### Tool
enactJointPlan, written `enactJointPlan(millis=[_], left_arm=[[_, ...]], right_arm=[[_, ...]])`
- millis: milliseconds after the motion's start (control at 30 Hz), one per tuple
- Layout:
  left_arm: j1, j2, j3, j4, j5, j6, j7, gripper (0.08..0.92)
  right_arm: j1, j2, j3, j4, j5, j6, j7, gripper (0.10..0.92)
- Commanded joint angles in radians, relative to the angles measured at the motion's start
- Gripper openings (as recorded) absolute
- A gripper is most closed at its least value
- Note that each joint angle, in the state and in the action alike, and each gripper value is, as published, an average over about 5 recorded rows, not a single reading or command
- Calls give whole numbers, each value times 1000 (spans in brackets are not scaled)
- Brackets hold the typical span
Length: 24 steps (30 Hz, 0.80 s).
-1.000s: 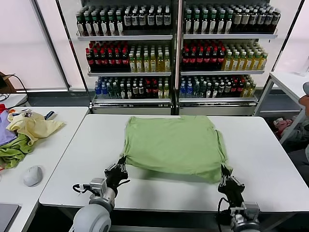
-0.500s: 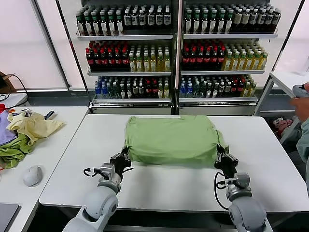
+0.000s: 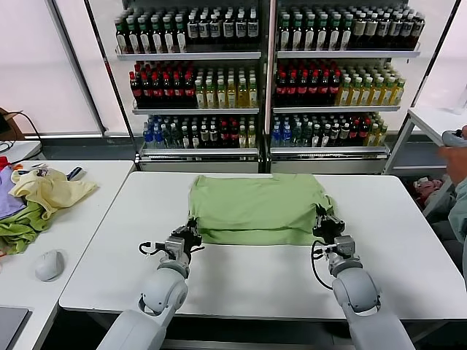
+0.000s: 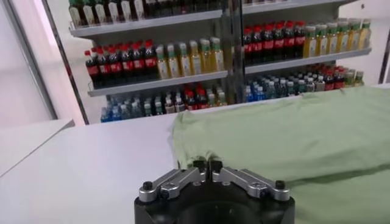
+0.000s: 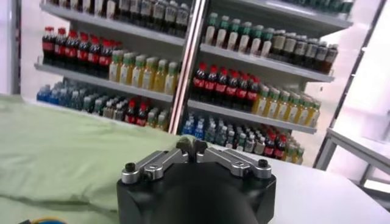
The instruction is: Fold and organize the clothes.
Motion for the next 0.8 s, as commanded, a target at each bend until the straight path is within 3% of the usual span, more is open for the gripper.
enactJointPlan(millis=[33,300,533,667,800], left_arm=[[18,7,-4,-13,48,-9,-10,249],[87,16,-6,-37,55,-25,-11,466],[38,0,-5,15,-5,51,-42,665],[19,-9,4,43,-20,79,-56,776],[10,-21,7,58,-32,81,-72,806]], right_arm=[[-42,1,20,27,-31,38,-14,367],[-250,28,161,200,50,74,27,592],[-230,18,192,96,84,-130,72,786],[-189,24,167,33,135,-184,80,815],[-164,33,140,-7,156,-182,78,744]])
